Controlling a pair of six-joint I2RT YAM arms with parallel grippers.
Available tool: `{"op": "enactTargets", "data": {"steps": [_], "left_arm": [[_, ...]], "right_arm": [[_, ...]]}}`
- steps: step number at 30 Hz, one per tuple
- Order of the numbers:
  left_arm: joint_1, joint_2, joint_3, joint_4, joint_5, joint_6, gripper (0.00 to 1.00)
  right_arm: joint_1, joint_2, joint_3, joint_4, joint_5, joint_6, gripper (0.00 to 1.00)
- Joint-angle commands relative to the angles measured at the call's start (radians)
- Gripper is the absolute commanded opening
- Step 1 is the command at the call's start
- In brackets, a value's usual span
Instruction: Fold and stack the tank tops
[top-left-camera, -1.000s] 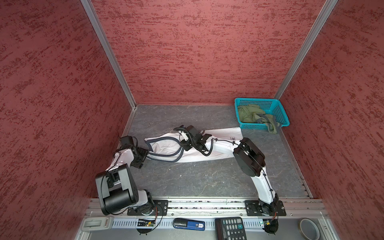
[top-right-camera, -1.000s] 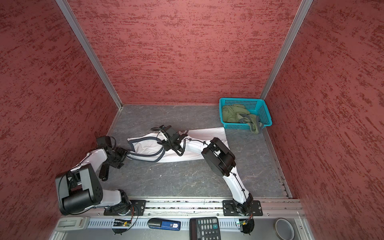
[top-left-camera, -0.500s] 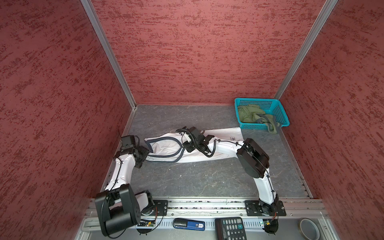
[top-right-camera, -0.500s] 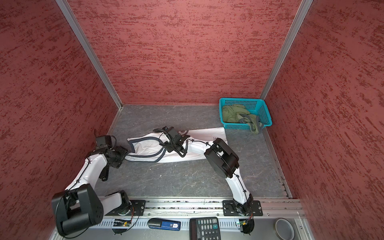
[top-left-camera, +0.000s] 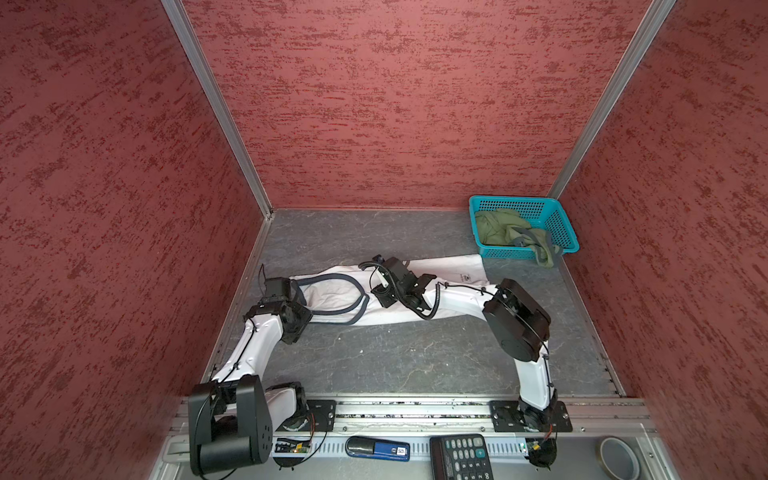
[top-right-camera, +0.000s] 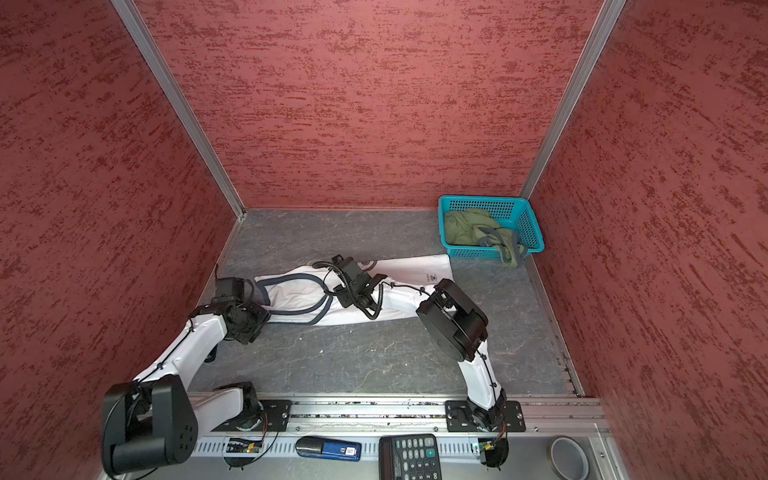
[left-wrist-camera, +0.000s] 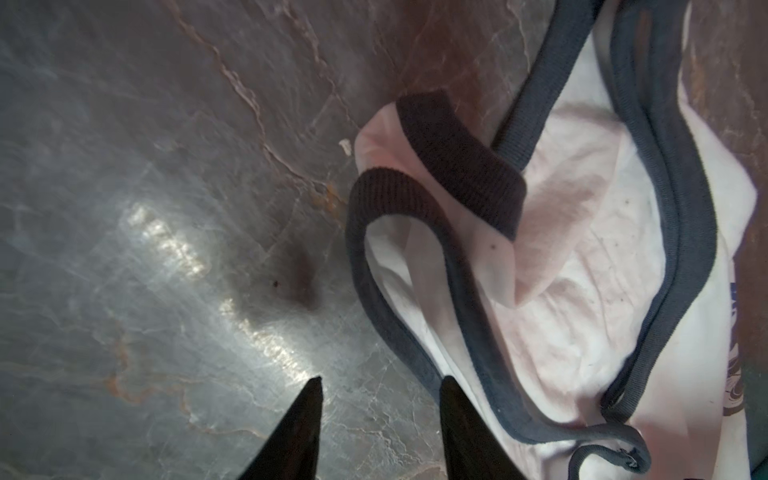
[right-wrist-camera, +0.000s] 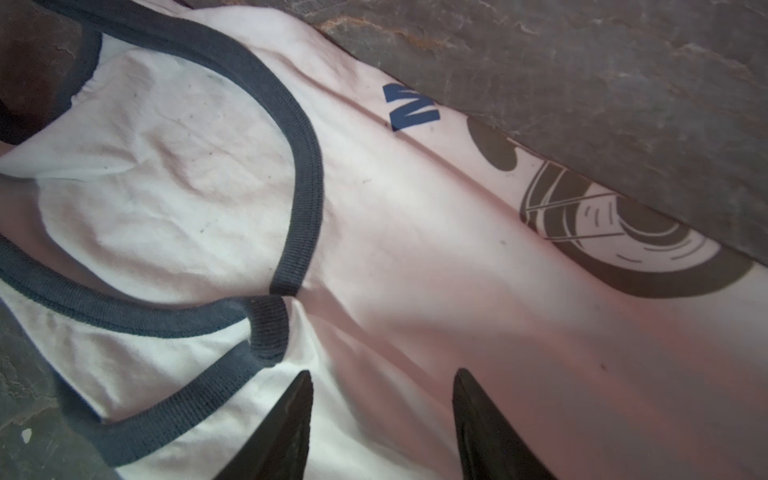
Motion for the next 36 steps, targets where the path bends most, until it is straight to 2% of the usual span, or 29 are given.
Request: {"op": "enactTargets", "data": {"steps": [1, 8, 17, 21, 27, 29, 36], "left_arm": [[-0.005, 0.037, 0.022, 0.091, 0.014, -0.010, 0.41], [-0.006, 0.178, 0.105, 0.132, 0.009, 0.003, 0.31], [0.006, 0.332, 0.186, 0.125, -0.029, 0.027, 0.26], [0.020, 0.382, 0.189, 0.138, -0.028, 0.034, 0.25], [0.025, 0.439, 0.226, 0.130, -0.043, 0.048, 0.25], [0.025, 0.461, 0.249, 0.124, -0.045, 0.050, 0.25], [0.024, 0.580, 0.397, 0.095, -0.063, 0.052, 0.28]], "right_arm": [[0.005, -0.061, -0.023, 0.004, 0.083, 0.029, 0.56], [-0.013, -0.081, -0.070, -0.009, 0.137, 0.057, 0.55], [-0.069, -0.100, -0.108, -0.021, 0.159, 0.094, 0.55], [-0.142, -0.130, -0.141, -0.027, 0.141, 0.124, 0.55], [-0.310, -0.111, -0.128, -0.093, 0.074, 0.160, 0.68], [-0.352, -0.087, -0.110, -0.126, 0.060, 0.180, 0.69], [-0.409, -0.036, -0.129, -0.199, 0.038, 0.250, 0.70]]}}
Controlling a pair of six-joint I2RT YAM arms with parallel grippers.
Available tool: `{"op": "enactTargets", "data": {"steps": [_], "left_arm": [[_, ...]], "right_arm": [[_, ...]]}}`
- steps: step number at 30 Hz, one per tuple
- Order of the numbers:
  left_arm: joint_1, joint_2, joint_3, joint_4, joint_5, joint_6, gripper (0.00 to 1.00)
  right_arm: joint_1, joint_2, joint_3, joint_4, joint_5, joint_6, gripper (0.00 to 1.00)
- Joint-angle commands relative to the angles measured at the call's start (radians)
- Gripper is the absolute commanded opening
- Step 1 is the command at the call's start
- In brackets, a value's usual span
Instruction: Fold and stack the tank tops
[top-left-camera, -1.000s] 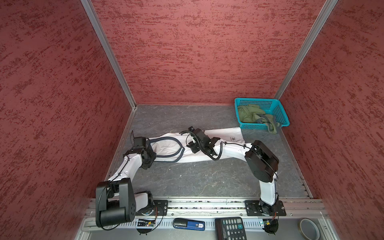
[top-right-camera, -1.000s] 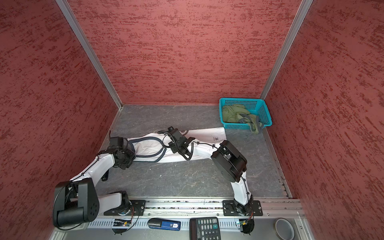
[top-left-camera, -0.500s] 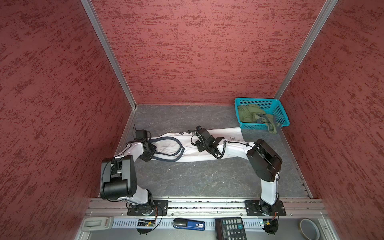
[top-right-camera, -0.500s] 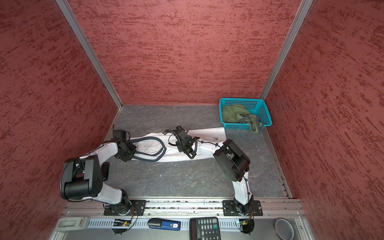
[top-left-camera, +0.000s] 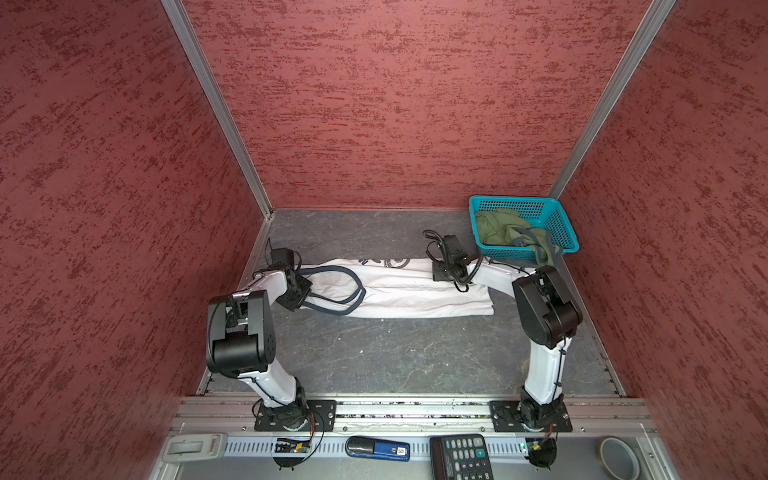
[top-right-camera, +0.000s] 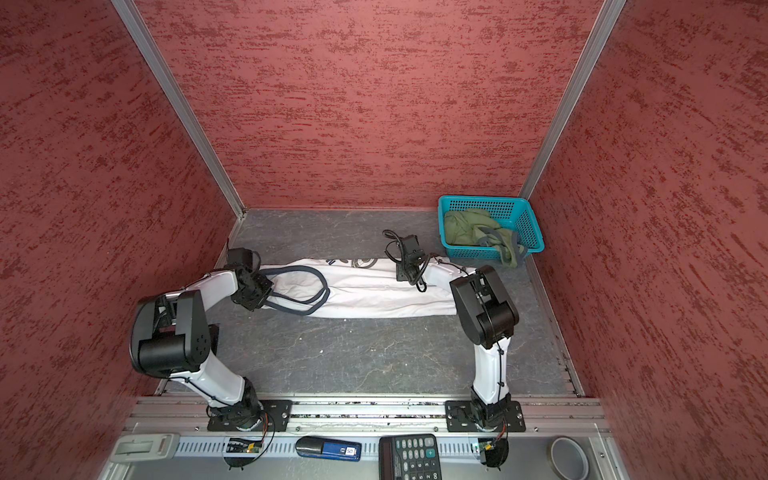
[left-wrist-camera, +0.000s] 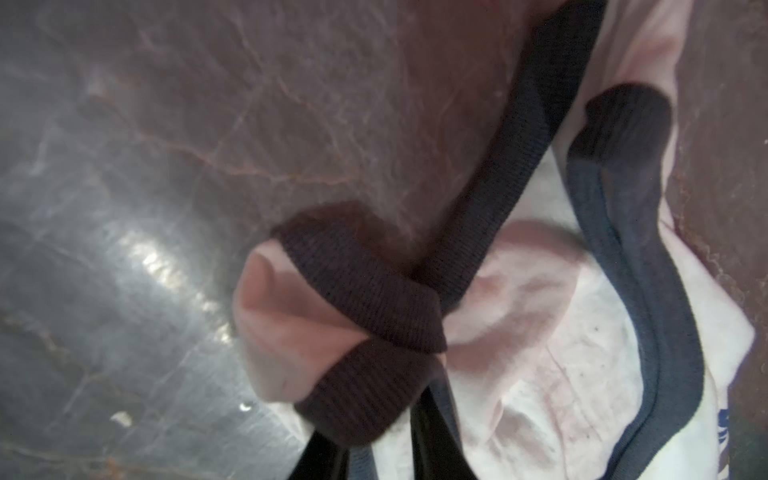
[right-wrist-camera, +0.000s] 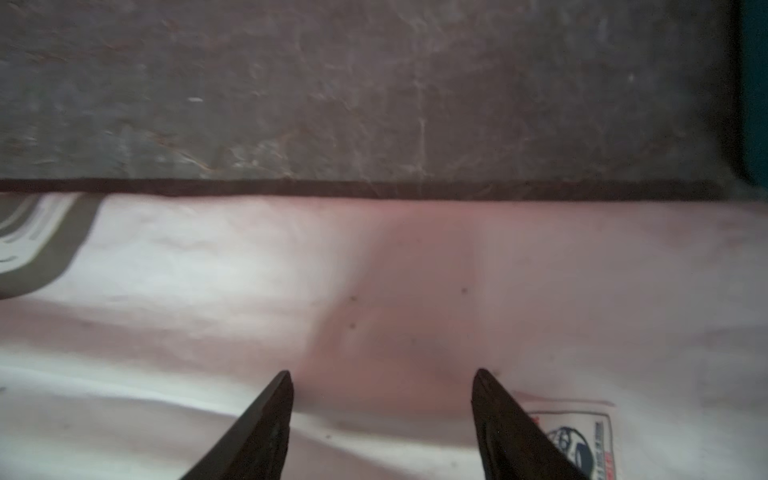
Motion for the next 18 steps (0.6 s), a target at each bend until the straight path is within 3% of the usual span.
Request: {"op": "enactTargets", "data": {"steps": [1, 7, 13, 18], "left_arm": [[0.007, 0.086, 0.068, -0.041, -0.037, 0.019, 0.28], [-0.024, 0.229, 0.285, -0.105, -0.058, 0.027, 0.33], [-0.061, 0.434, 0.577, -0.209, -0.098, 0.050, 0.38], [-0.097, 0.633, 0.911, -0.345, -0.115, 0.111, 0.46]], "right_arm": [[0.008, 0.008, -0.035, -0.053, -0.044, 0.061, 0.70], [0.041, -0.096, -0.217, -0.005, -0.155, 0.137, 0.70], [0.199, -0.210, -0.380, 0.029, -0.220, 0.307, 0.70], [0.337, -0.306, -0.415, 0.015, -0.240, 0.411, 0.70]]}}
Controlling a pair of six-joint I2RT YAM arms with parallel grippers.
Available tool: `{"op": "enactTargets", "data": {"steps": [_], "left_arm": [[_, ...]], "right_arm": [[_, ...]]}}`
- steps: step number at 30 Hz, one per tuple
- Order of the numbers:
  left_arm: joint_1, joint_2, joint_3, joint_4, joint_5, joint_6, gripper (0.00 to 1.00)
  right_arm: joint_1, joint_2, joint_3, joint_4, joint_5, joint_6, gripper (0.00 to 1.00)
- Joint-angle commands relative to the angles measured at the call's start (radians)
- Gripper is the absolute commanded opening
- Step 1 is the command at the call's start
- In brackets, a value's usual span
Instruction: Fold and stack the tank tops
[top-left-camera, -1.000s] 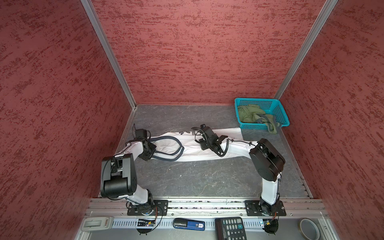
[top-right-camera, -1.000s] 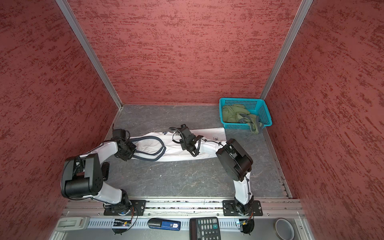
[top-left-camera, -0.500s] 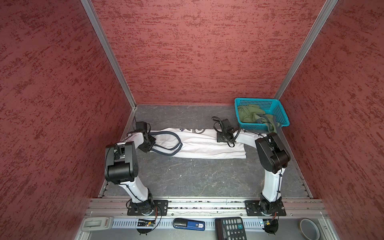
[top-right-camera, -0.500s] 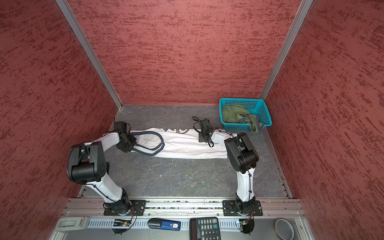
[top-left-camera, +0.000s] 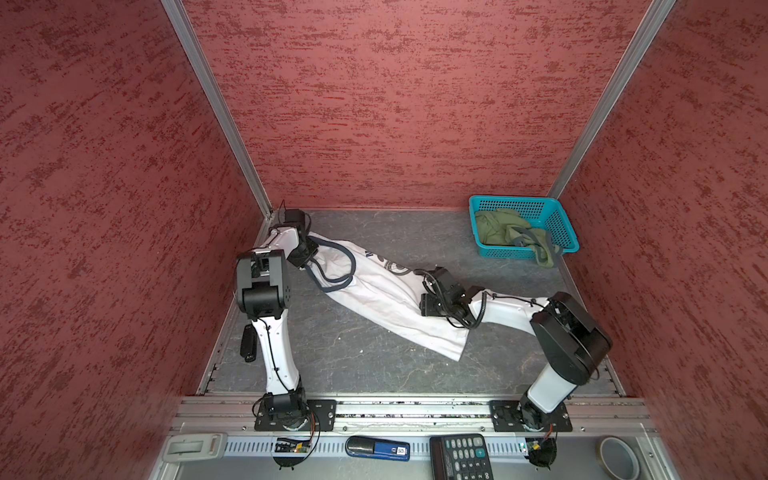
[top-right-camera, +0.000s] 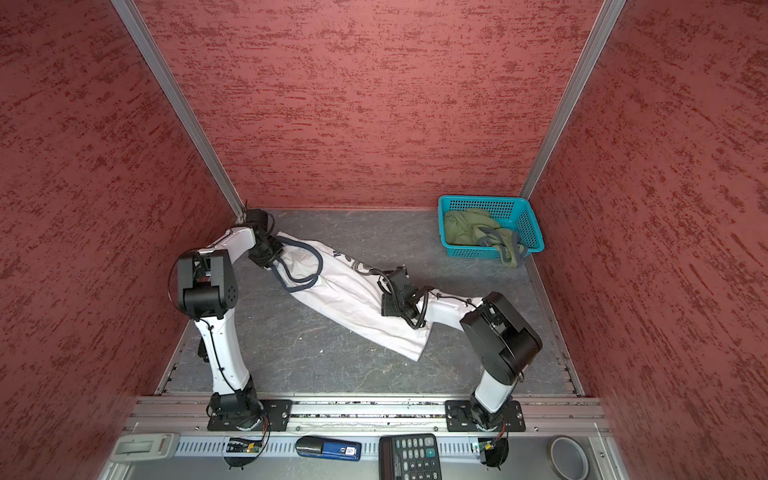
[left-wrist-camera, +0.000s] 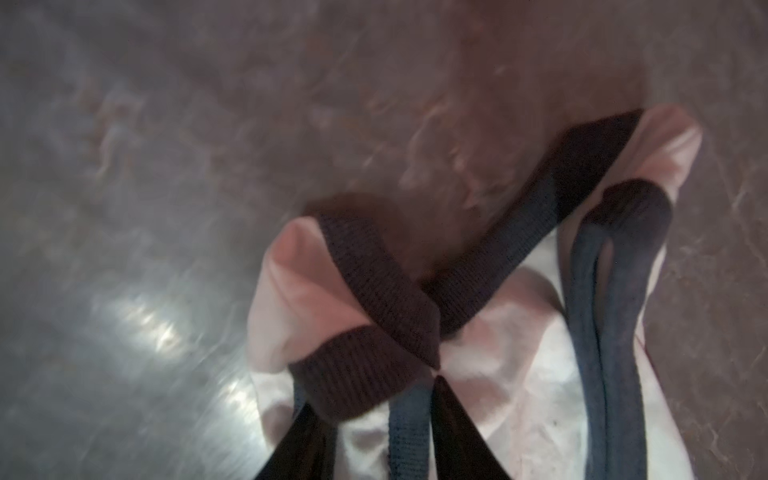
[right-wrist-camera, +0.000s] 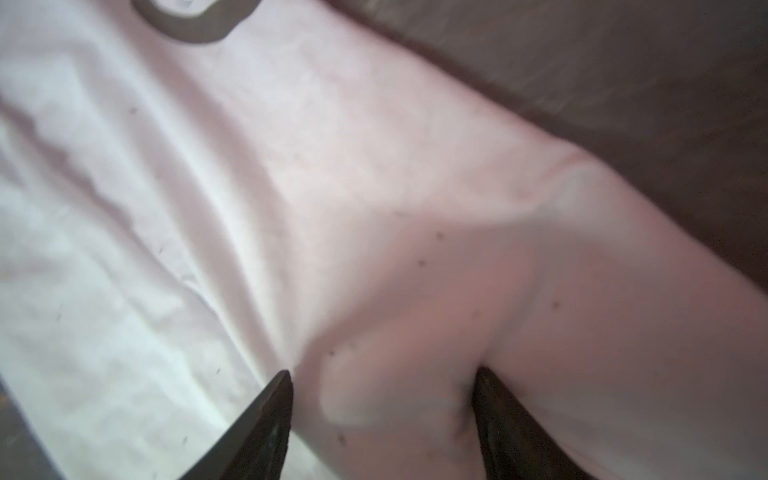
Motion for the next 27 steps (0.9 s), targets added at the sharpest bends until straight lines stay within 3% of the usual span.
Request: {"op": "enactTargets", "data": {"steps": [1, 7, 10, 14, 19, 22, 27], "left_arm": [[-0.039, 0.116, 0.174, -0.151, -0.039, 0.065, 0.48], [-0.091, 0.199, 0.519, -0.341, -0.139, 0.177, 0.68], [-0.124, 0.149, 0.574, -0.400, -0.243, 0.215, 0.76], [-0.158, -0.013, 0.394, -0.357, -0.269, 0.191, 0.80], [-0.164, -0.210, -0.010, -0.167, -0.092, 0.096, 0.77], [-0.174, -0.248, -0.151, -0.100, -0.040, 0.069, 0.74], [-0.195, -0.218, -0.253, -0.040, 0.016, 0.052, 0.66]], "right_arm": [[0.059, -0.035, -0.034, -0.091, -0.087, 0.130, 0.70], [0.031, -0.182, 0.020, -0.234, 0.123, 0.062, 0.74], [-0.030, -0.213, 0.029, -0.237, 0.147, -0.002, 0.74], [-0.094, -0.175, 0.043, -0.196, 0.125, -0.091, 0.75], [-0.102, -0.086, 0.086, -0.184, 0.126, -0.151, 0.74], [-0.101, -0.049, 0.089, -0.180, 0.115, -0.168, 0.73], [-0.099, -0.020, 0.058, -0.175, 0.070, -0.174, 0.72]]}}
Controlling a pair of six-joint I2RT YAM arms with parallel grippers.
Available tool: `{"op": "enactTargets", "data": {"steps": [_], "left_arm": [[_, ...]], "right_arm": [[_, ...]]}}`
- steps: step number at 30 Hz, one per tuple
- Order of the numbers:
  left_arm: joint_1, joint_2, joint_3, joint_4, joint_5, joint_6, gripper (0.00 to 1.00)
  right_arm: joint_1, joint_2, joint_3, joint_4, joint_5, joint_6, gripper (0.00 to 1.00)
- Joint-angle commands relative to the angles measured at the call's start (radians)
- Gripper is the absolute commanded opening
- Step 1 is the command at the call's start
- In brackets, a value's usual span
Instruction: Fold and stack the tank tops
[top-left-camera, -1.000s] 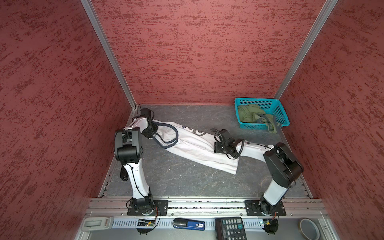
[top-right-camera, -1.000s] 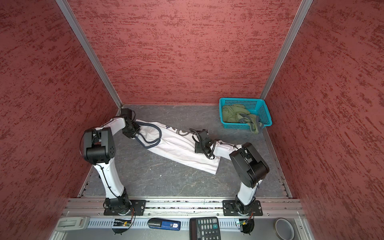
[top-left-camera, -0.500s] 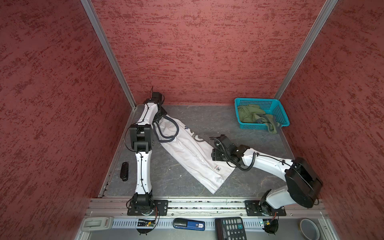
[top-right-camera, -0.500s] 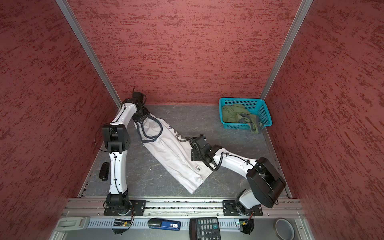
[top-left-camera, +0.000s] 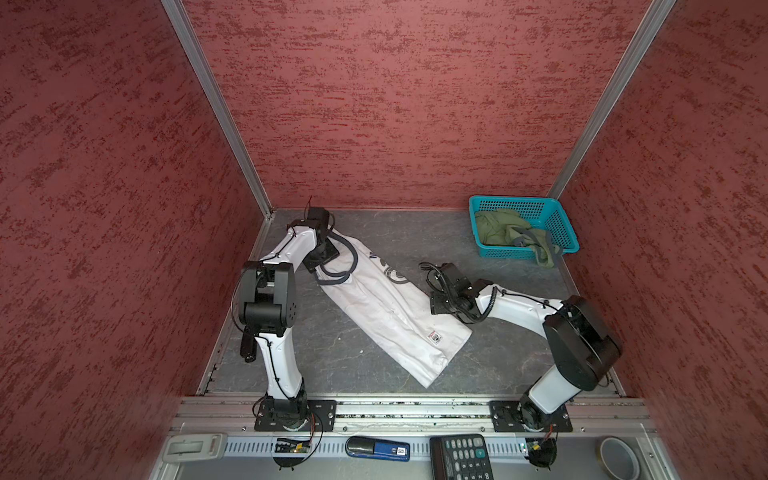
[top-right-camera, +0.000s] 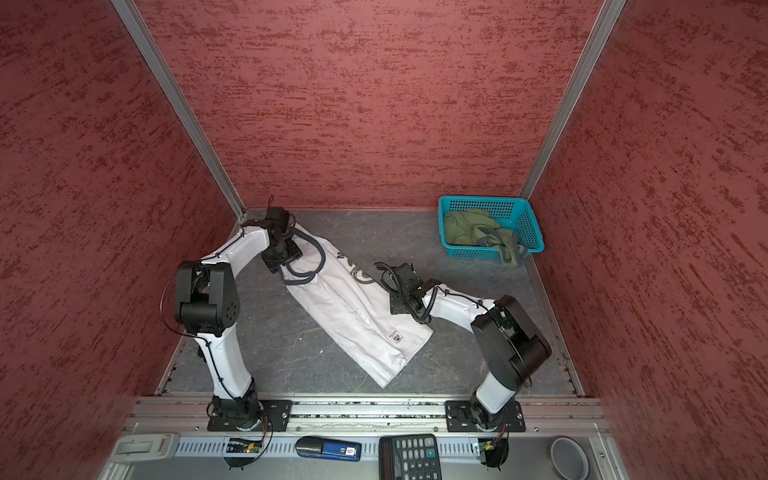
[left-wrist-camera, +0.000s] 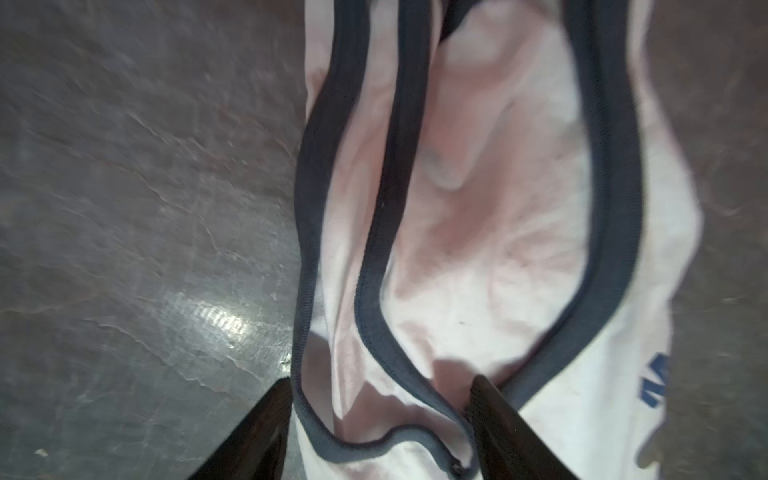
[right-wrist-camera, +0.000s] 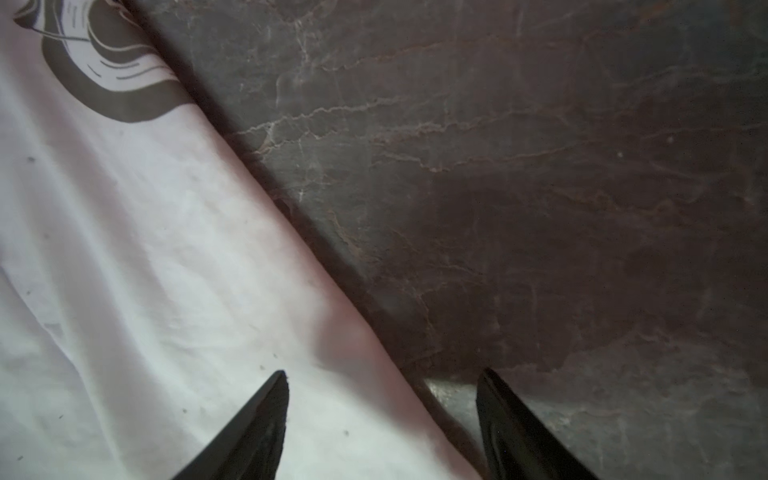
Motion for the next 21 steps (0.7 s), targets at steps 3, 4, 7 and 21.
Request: {"op": "enactTargets", "data": {"steps": [3, 4, 7, 21], "left_arm": [[-0.030, 0.059, -0.022, 0.094, 0.066, -0.017, 0.63], [-0.032, 0.070, -0.015, 0.102, 0.068, -0.013, 0.62], [-0.041, 0.117, 0.039, 0.112, 0.073, 0.015, 0.61], [-0.236, 0.579, 0.847, -0.134, 0.141, 0.242, 0.67]], "right_arm": [[0.010, 0.007, -0.044, -0.003, -0.044, 0.002, 0.70], [0.015, 0.002, -0.060, -0.005, -0.055, 0.012, 0.69], [0.045, -0.022, -0.110, -0.007, -0.102, 0.053, 0.66], [0.318, -0.174, -0.207, -0.005, -0.218, 0.314, 0.64]]}}
